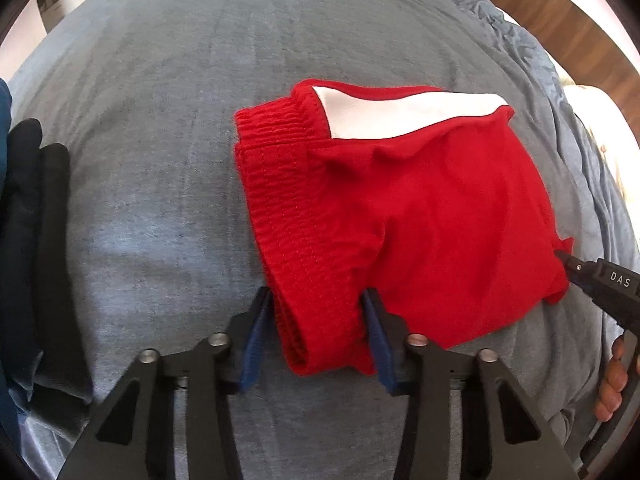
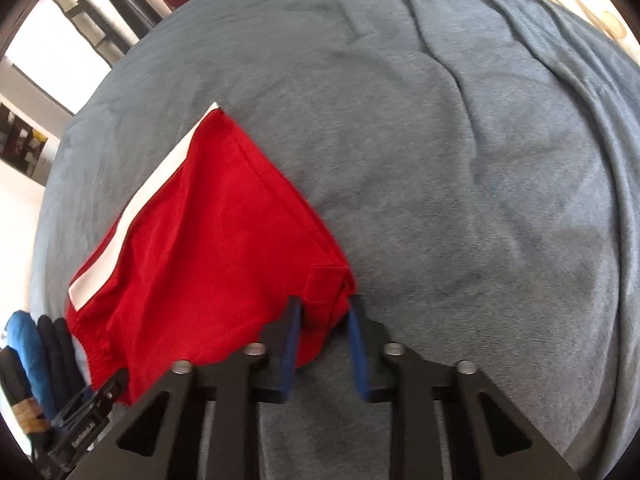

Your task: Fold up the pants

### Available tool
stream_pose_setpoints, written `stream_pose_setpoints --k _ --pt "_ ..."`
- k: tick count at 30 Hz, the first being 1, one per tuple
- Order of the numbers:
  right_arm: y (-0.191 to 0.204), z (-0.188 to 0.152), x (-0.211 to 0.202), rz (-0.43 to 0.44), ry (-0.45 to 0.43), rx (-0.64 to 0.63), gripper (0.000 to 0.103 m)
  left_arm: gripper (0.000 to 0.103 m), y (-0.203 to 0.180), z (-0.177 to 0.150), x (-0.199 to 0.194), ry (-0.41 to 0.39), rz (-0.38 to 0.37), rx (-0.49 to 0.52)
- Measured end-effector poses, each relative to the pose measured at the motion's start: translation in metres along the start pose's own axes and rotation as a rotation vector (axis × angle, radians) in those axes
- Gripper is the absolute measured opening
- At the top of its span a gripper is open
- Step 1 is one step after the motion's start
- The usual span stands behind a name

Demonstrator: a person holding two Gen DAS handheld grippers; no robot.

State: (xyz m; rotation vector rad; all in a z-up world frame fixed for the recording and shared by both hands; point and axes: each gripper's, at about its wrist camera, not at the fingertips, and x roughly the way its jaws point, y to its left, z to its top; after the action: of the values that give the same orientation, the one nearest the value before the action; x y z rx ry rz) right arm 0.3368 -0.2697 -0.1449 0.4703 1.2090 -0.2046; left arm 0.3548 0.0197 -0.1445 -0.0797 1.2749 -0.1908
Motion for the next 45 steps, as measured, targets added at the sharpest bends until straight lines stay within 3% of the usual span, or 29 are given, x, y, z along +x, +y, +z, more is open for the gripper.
stream_pose_setpoints --k 3,11,22,29,35,38,40,42,45 --pt "0.004 0.002 -0.001 -0.014 -0.013 -0.014 0.008 0.032 0.005 0.0 -0.009 0.004 -0.003 -0.006" --pt "0.024 0.002 -0.049 -0.075 -0.094 -0.15 0.008 0.03 0.0 0.0 -0.048 0.008 0.021 0.056" --pt "0.01 -0.016 -0.053 -0.11 -0.013 -0.134 0.008 0.031 -0.002 -0.011 -0.032 0.086 0.051 0.081" --pt "0.002 -0.021 -0.041 -0.14 0.014 -0.119 0.008 0.041 -0.003 -0.013 -0.024 0.09 0.059 0.074" --pt "0.001 -0.019 -0.038 -0.153 0.026 -0.114 0.009 0.056 -0.004 -0.014 -0.035 0.06 0.113 0.107" --pt "0.005 -0.018 -0.043 -0.191 0.024 -0.125 0.02 0.06 -0.005 -0.015 -0.05 0.039 0.157 0.124" --pt "0.006 -0.016 -0.053 -0.234 -0.021 -0.137 0.032 0.061 -0.006 -0.015 -0.063 0.007 0.184 0.133" --pt "0.01 -0.012 -0.066 -0.264 -0.083 -0.156 0.033 0.061 -0.01 -0.014 -0.075 -0.041 0.221 0.151" --pt "0.021 0.002 -0.079 -0.217 -0.149 -0.214 0.033 0.064 -0.014 -0.007 -0.087 -0.117 0.25 0.172"
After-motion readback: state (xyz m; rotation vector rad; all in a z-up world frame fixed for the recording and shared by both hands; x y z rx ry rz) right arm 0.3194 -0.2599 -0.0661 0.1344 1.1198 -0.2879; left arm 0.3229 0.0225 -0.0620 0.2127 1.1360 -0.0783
